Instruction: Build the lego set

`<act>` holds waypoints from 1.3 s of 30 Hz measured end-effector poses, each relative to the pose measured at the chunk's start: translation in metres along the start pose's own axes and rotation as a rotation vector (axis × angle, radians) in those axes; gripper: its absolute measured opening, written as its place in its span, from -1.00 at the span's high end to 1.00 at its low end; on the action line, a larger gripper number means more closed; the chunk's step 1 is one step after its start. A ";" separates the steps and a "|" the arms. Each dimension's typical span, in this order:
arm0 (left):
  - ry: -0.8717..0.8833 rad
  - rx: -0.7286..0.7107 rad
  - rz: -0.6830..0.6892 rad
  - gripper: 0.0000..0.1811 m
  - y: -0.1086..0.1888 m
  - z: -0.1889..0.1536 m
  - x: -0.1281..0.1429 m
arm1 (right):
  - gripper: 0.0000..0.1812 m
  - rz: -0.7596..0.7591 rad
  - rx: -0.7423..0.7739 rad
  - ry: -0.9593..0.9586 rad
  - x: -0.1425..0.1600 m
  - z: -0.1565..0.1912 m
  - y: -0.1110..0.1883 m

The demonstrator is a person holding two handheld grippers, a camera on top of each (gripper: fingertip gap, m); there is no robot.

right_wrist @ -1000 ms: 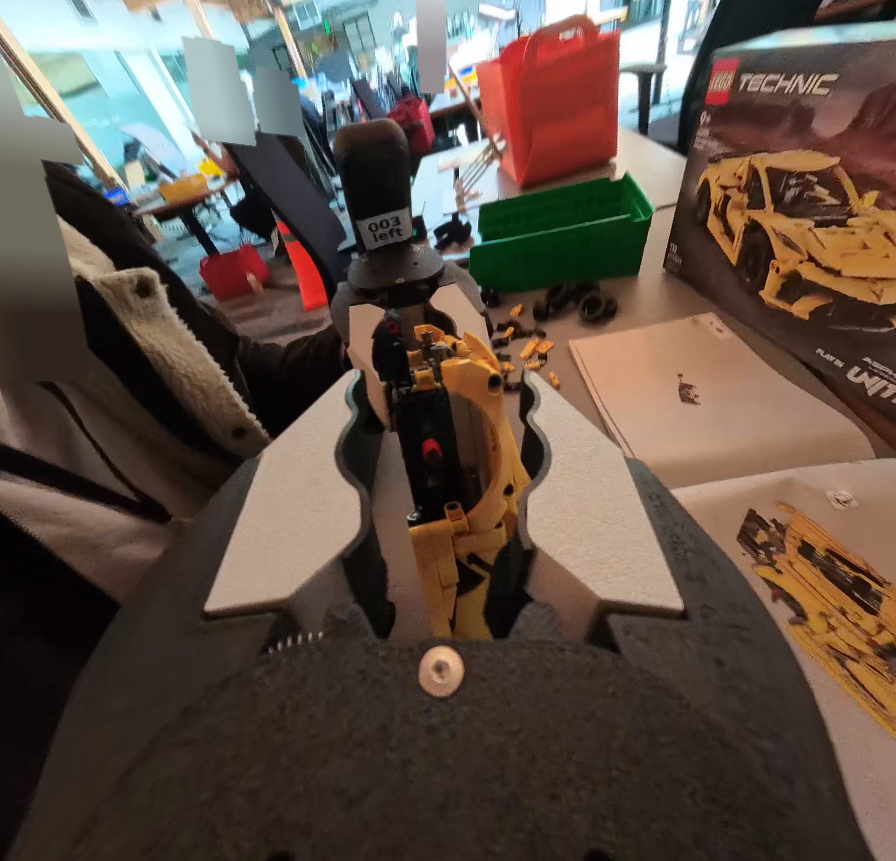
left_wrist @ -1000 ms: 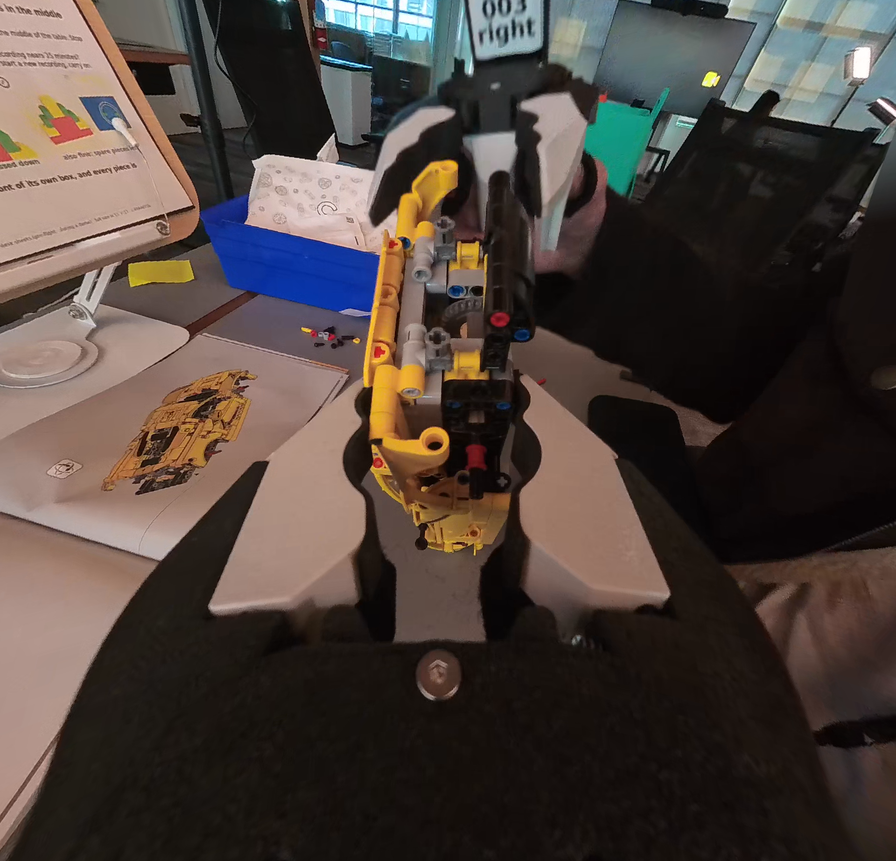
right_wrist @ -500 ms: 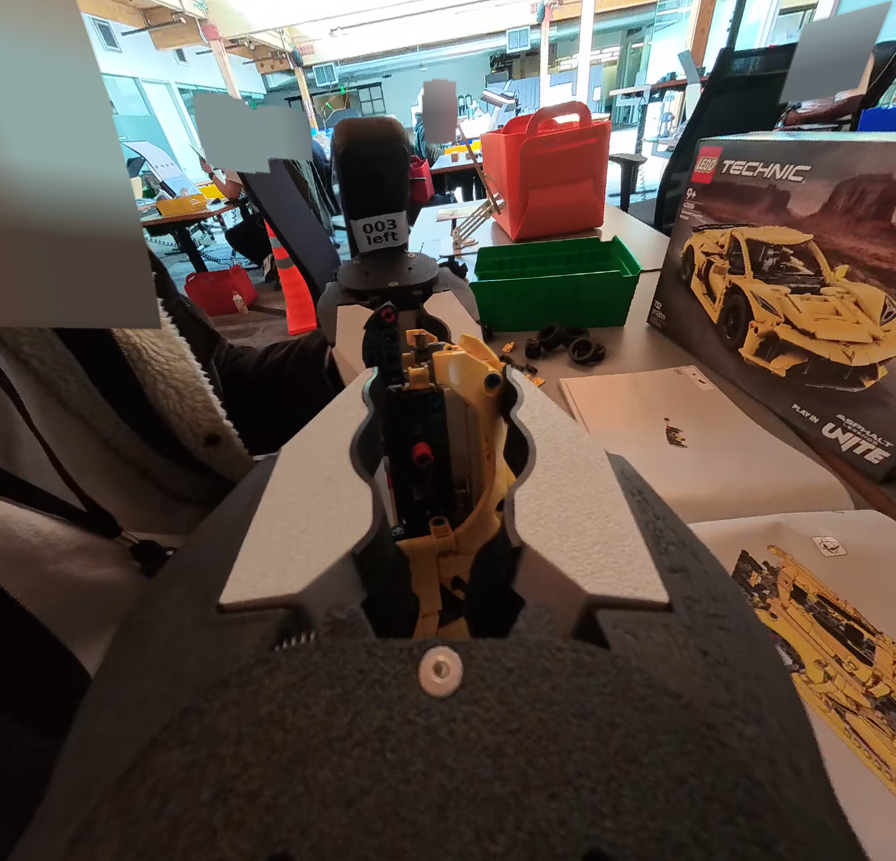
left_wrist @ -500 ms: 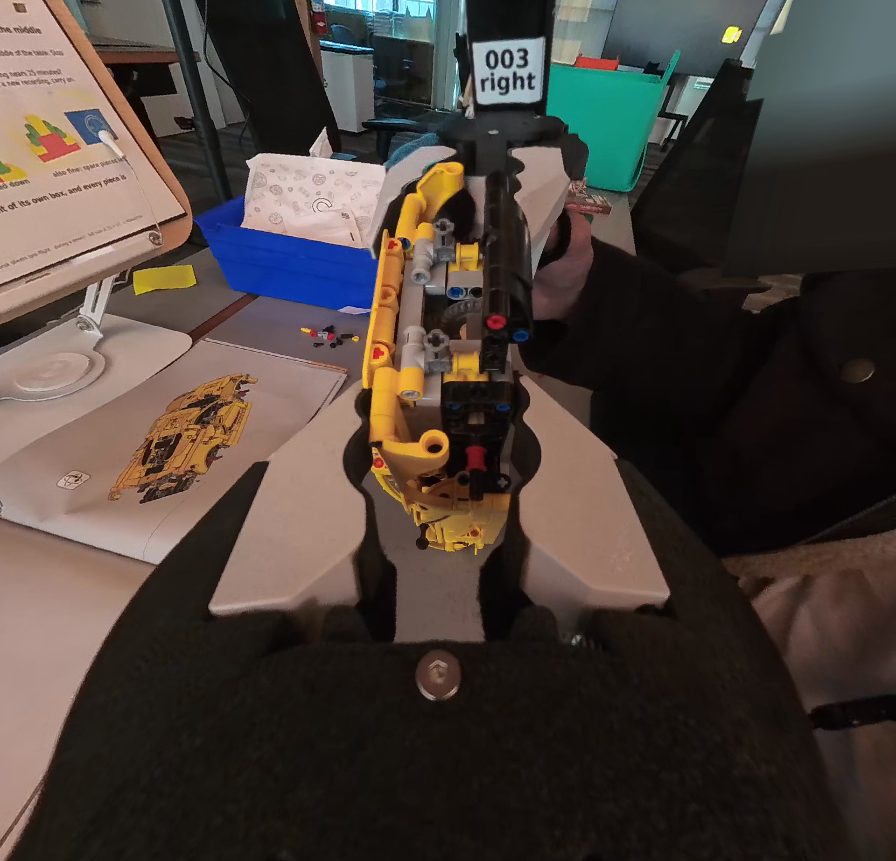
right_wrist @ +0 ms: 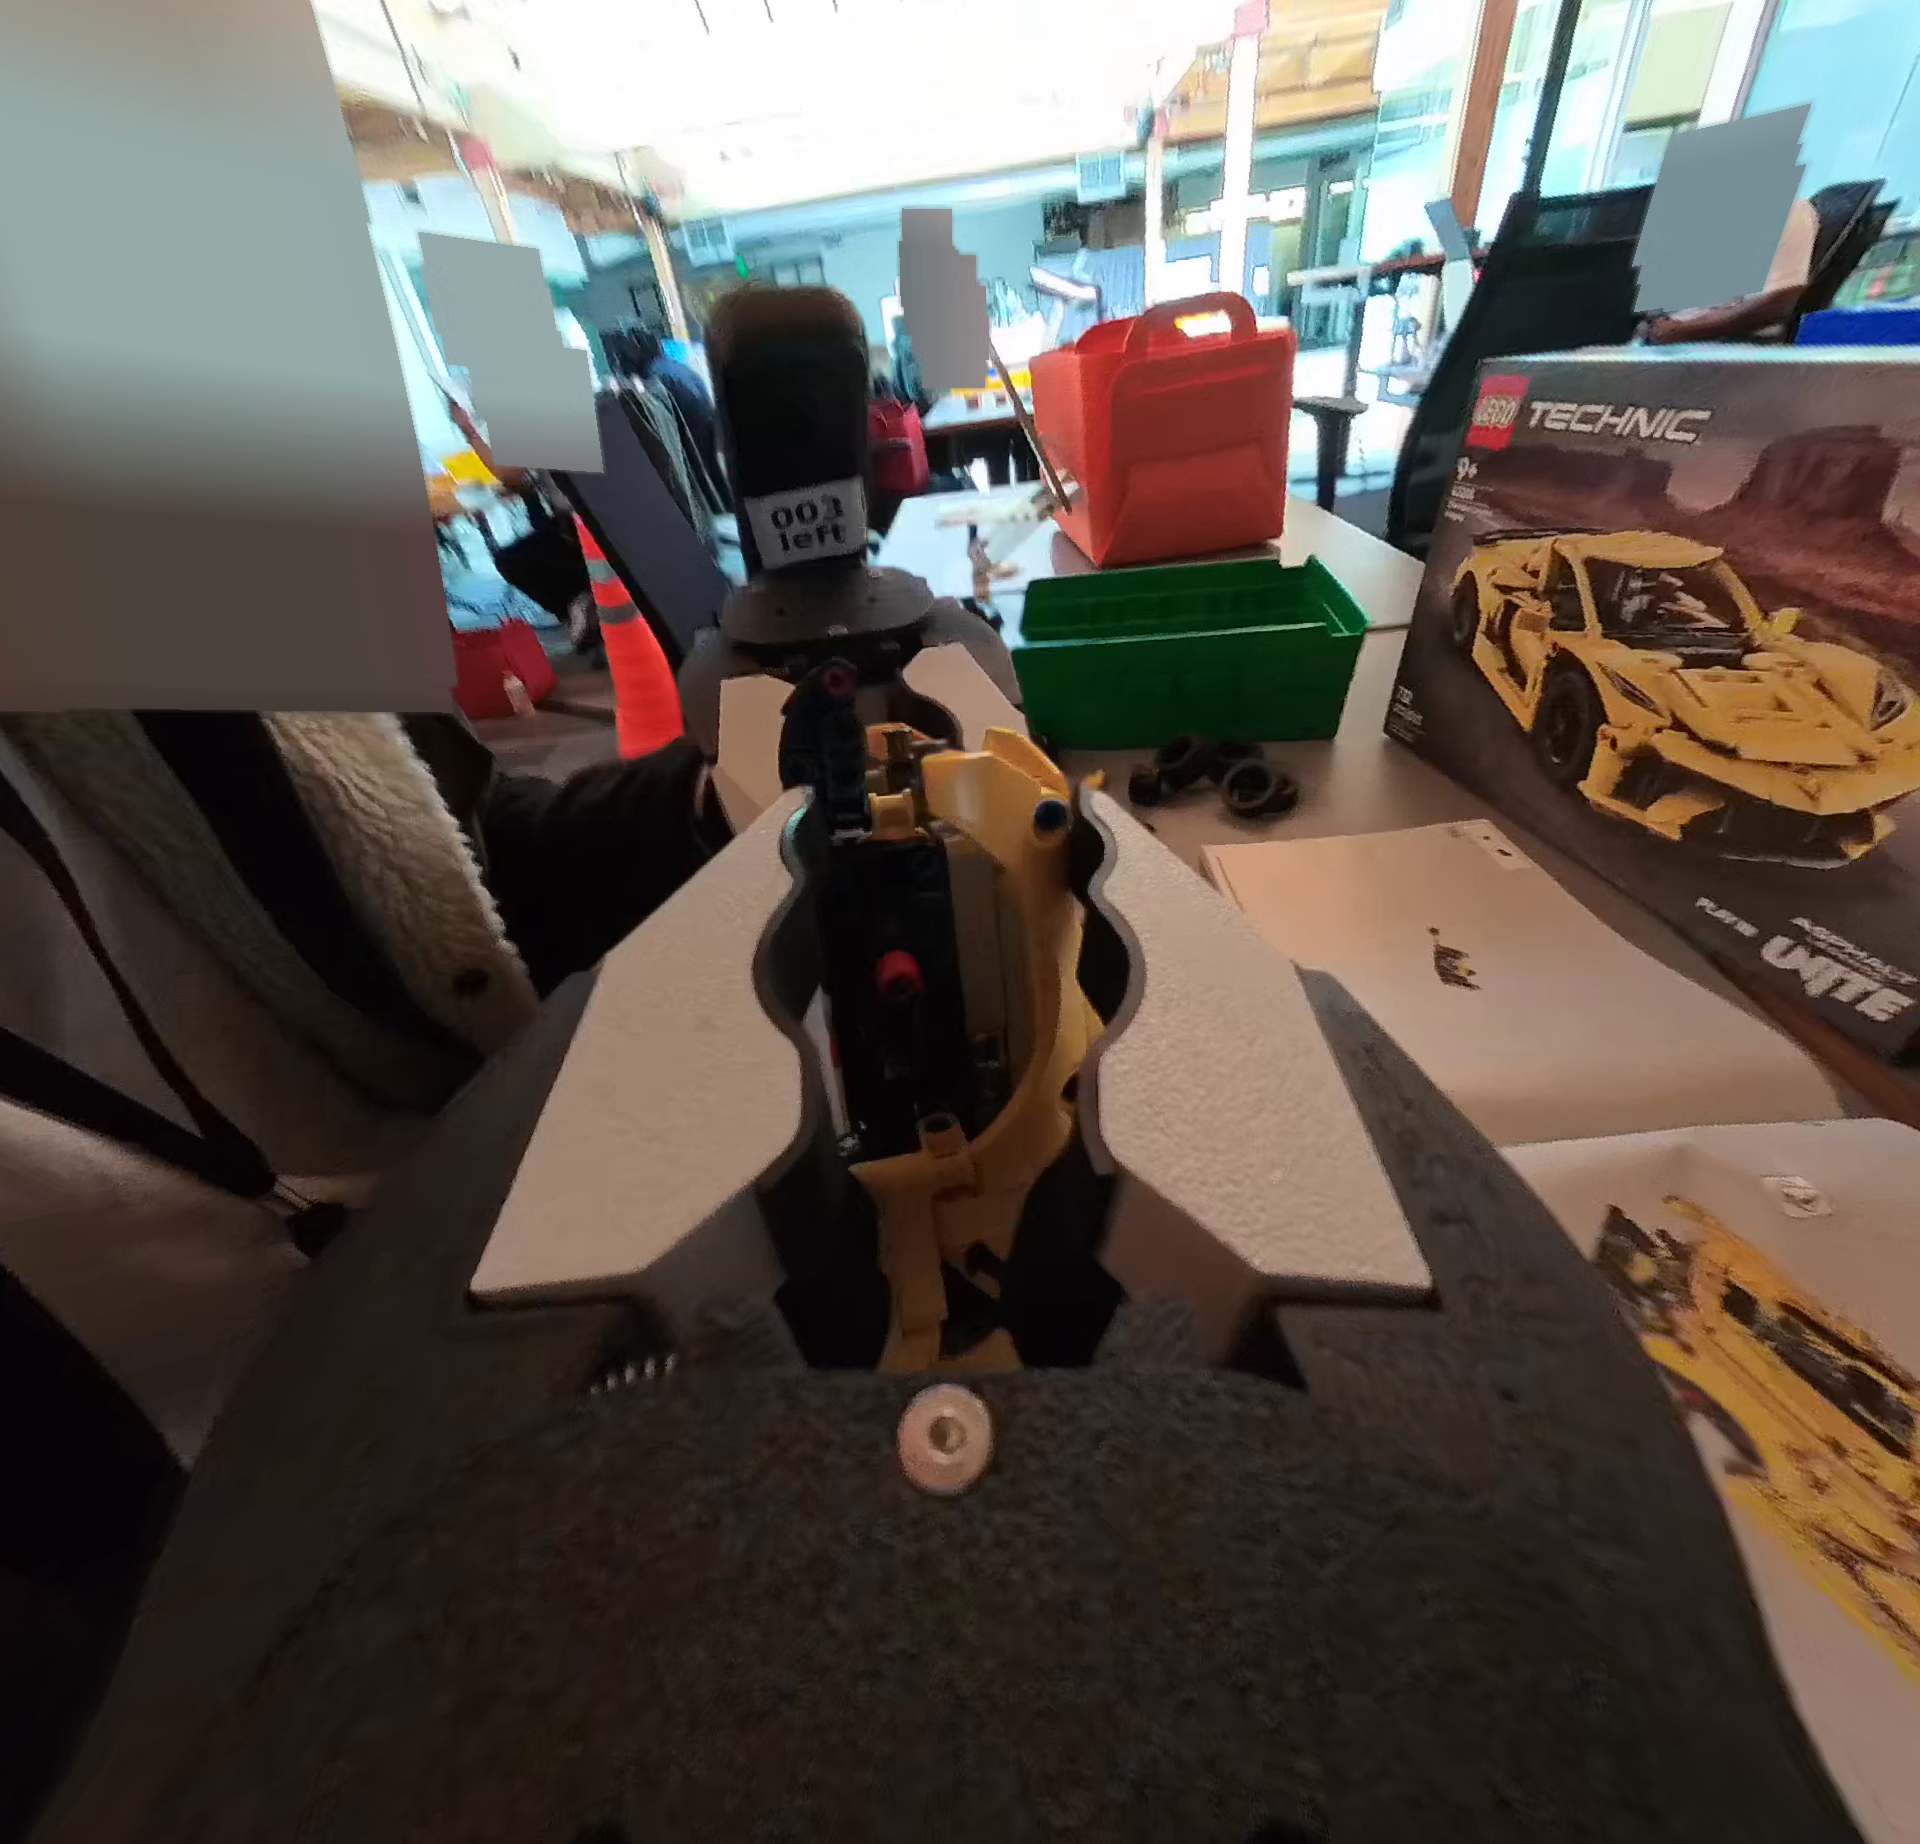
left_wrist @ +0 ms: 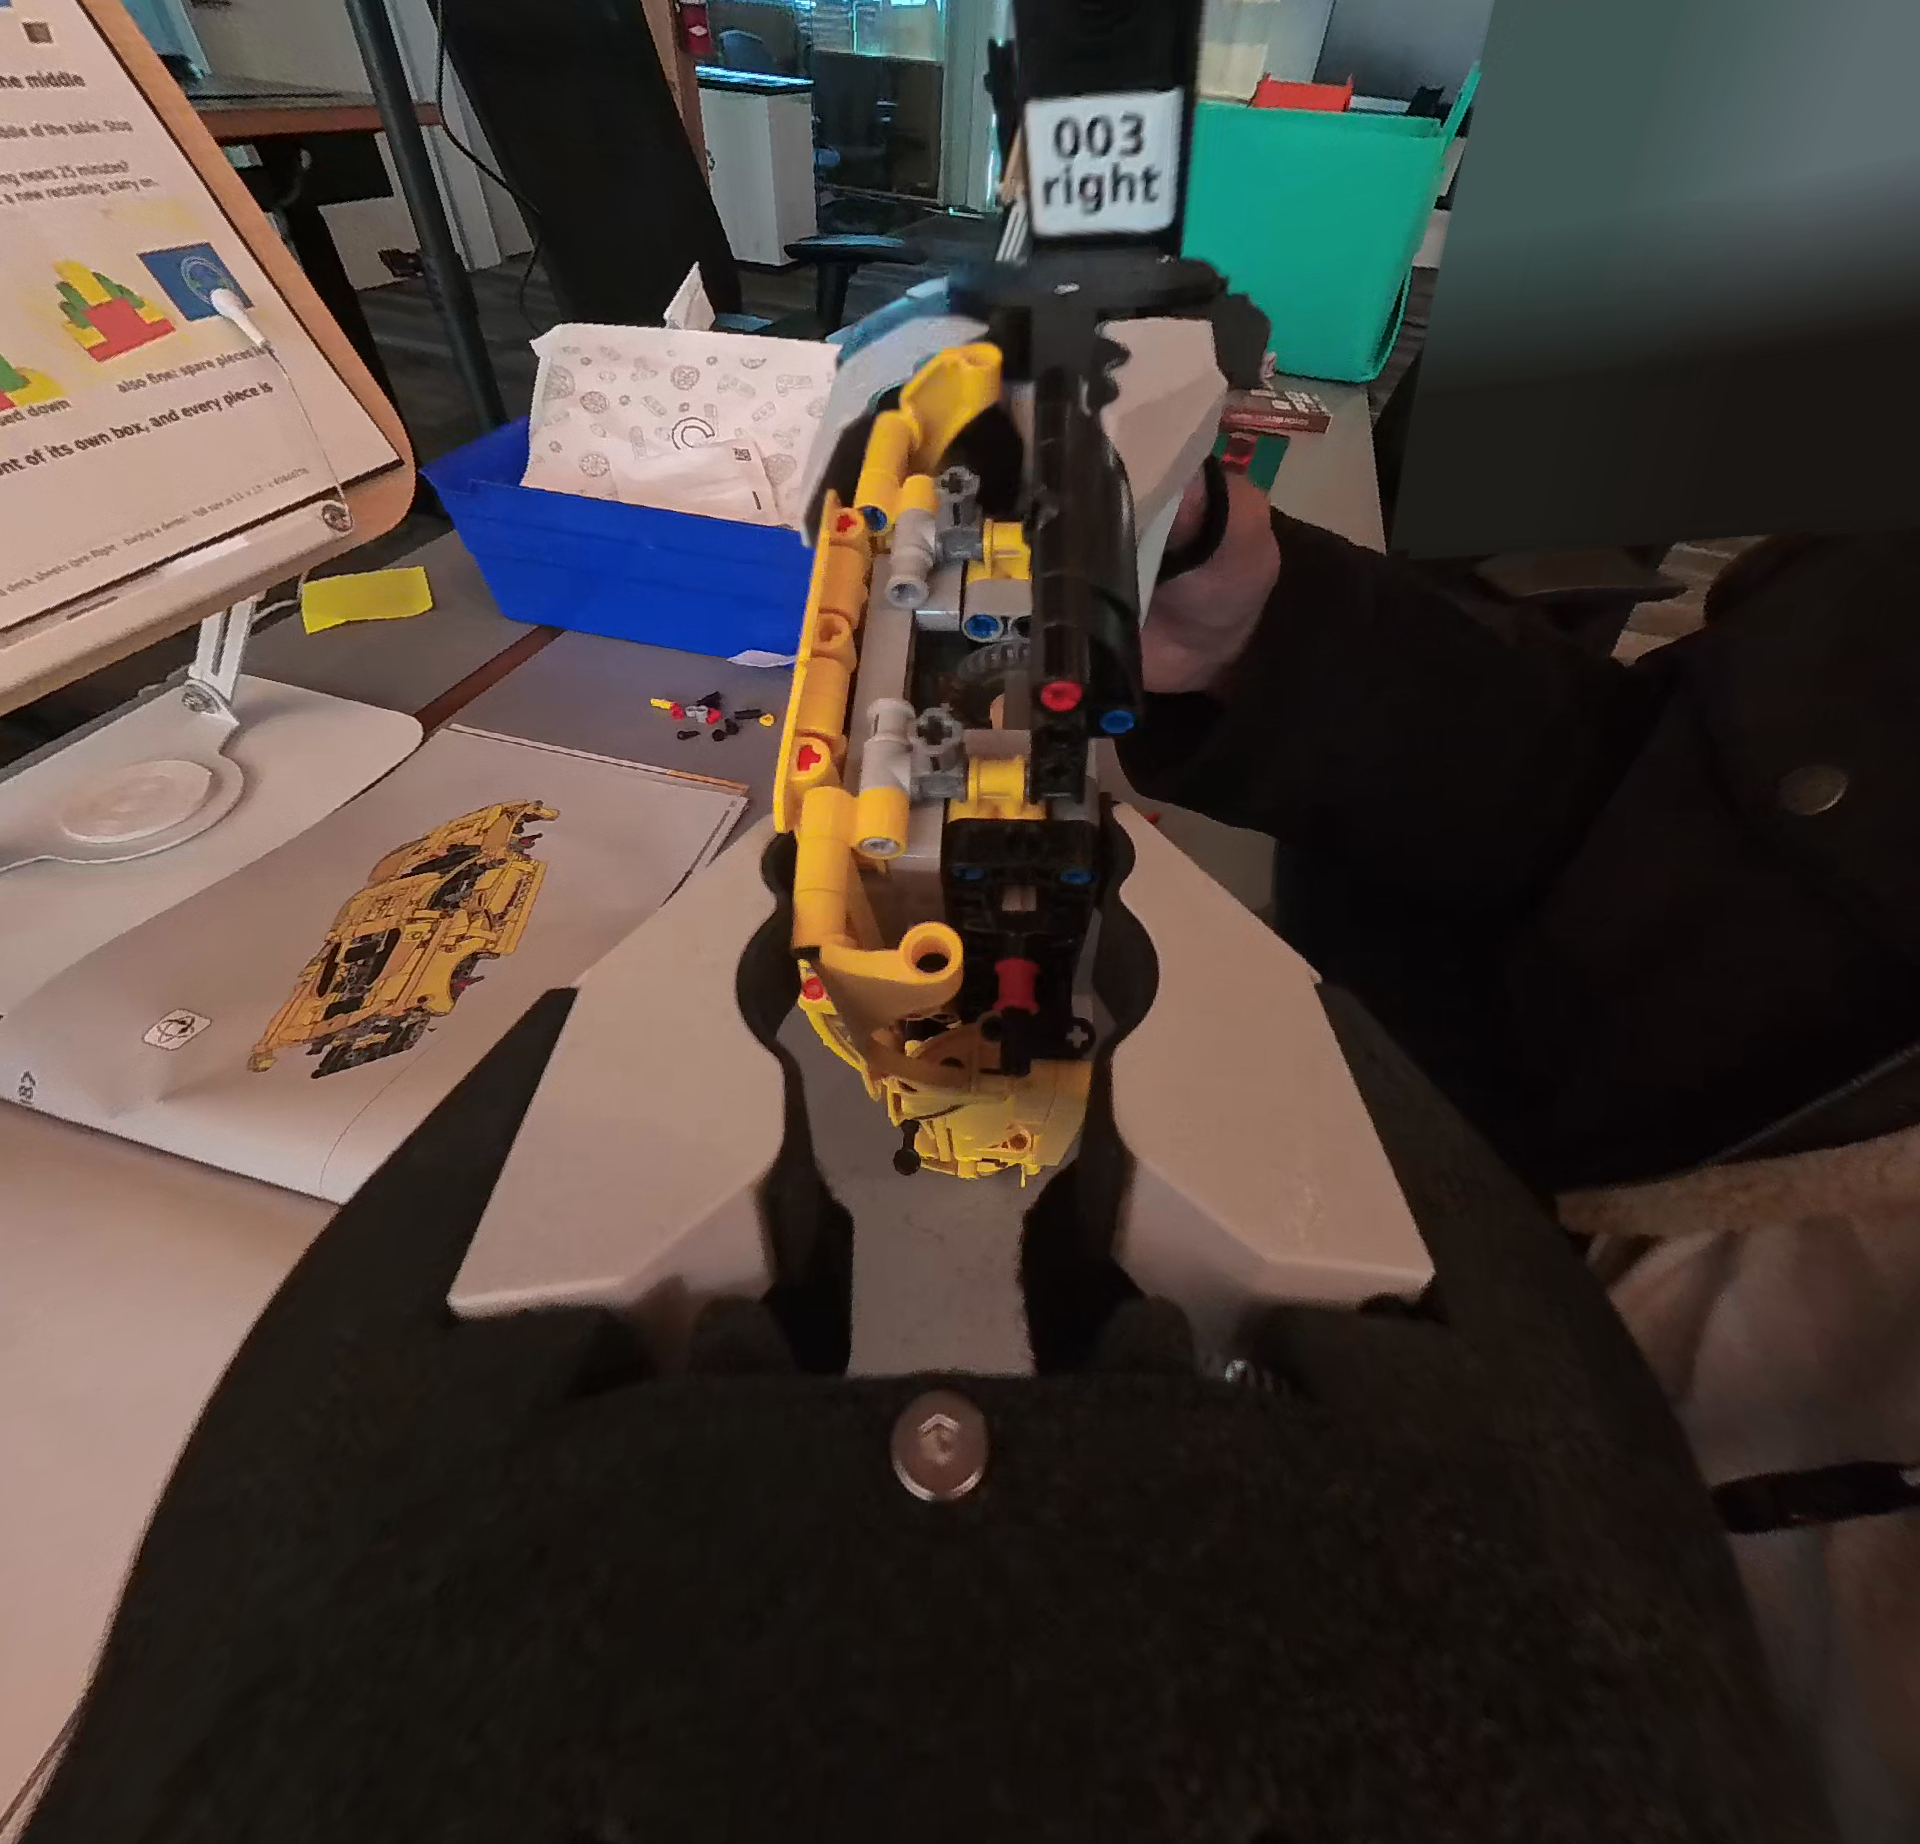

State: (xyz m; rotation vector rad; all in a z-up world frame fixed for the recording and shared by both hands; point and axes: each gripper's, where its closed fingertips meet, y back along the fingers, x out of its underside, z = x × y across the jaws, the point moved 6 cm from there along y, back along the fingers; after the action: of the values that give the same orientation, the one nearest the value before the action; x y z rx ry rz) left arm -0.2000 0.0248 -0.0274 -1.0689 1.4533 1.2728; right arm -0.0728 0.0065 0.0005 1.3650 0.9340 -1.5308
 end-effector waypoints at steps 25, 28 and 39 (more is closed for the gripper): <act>-0.141 0.128 -0.292 0.38 0.005 -0.054 -0.009 | 0.46 0.010 0.116 0.291 0.015 0.074 0.029; -0.190 0.144 -0.292 0.41 0.006 -0.055 -0.009 | 0.45 0.005 0.100 0.288 0.016 0.075 0.027; -0.185 0.157 -0.248 0.51 0.009 -0.052 -0.010 | 0.45 0.008 0.076 0.257 0.015 0.072 0.024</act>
State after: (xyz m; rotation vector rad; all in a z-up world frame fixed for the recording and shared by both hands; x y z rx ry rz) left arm -0.2105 -0.0260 -0.0123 -0.9665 1.2187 1.0353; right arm -0.0757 -0.0705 -0.0054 1.6461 1.0332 -1.4190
